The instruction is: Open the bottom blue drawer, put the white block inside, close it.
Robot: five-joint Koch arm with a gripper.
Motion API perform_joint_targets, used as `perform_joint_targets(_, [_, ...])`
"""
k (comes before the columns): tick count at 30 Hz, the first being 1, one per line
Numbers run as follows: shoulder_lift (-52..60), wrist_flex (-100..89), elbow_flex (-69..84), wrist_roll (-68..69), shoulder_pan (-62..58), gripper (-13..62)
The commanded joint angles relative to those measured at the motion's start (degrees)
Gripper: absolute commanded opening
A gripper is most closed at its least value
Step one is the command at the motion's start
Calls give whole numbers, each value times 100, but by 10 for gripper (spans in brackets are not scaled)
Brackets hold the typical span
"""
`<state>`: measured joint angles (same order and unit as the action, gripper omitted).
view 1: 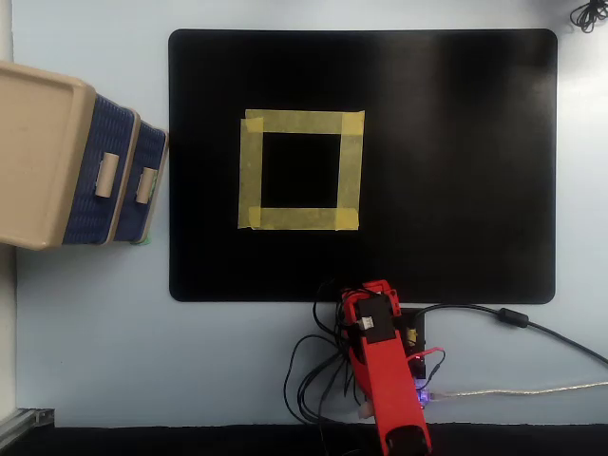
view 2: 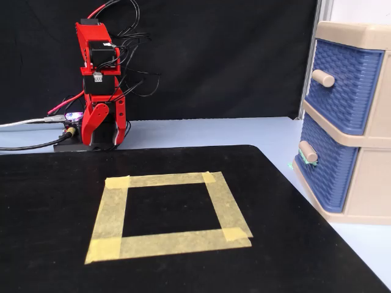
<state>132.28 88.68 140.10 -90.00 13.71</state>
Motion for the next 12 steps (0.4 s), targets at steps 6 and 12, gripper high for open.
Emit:
perform_joint_targets(6, [237, 650, 88, -18, -580, 342])
perform_joint_targets(12, [237, 642, 88, -18, -580, 344])
